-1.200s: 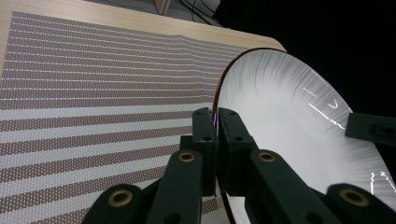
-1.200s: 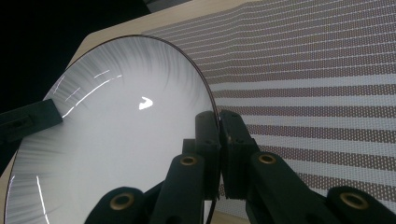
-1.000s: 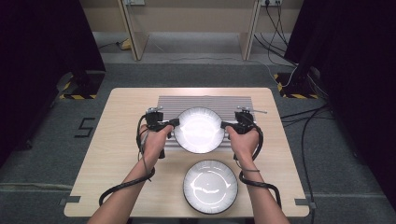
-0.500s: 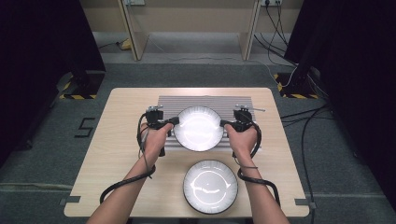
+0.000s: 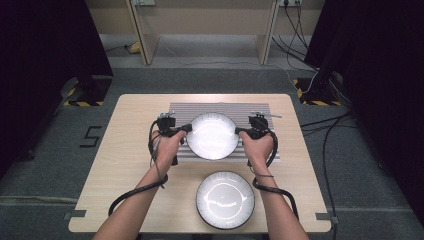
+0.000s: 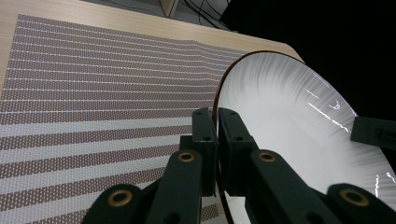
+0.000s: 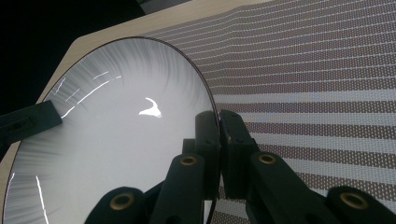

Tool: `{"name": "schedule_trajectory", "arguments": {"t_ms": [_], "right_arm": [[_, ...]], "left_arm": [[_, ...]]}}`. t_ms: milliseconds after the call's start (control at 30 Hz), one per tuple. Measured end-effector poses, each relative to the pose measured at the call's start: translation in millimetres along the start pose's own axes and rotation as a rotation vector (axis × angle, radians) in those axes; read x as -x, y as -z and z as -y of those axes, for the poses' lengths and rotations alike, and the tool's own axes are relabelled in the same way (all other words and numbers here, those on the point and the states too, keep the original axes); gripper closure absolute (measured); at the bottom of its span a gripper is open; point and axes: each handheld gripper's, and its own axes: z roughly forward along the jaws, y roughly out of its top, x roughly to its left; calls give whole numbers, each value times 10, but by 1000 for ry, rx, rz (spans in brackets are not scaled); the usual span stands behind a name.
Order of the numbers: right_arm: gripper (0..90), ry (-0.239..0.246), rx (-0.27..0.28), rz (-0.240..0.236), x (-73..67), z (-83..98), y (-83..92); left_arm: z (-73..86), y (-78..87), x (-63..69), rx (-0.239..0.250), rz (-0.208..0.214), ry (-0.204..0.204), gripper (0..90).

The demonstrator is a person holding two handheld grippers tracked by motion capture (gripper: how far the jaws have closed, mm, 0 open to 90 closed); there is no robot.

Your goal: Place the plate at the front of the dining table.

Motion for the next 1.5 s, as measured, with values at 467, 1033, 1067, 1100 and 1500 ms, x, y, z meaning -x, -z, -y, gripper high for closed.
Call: {"name": "schedule_trajectory", "arguments": {"t_ms": [467,1033,1067,1100,1500], "right_arm": [[871,-3,-20,13,51,-37,-171],[871,-17,-31,28,127,-83,-373],[872,-18,-31,28,135,-86,-386],[871,-19,-33,30,142,-88,-399],[871,-41,-56,37,216,-116,-539]], "left_arm": [[5,-149,-96,-12,-13,12,856],[-13,-353,-207,-33,-26,31,854],[-15,-366,-211,-34,-29,31,854],[-17,-386,-218,-34,-30,32,853],[-33,-528,-275,-62,-40,42,852]]}}
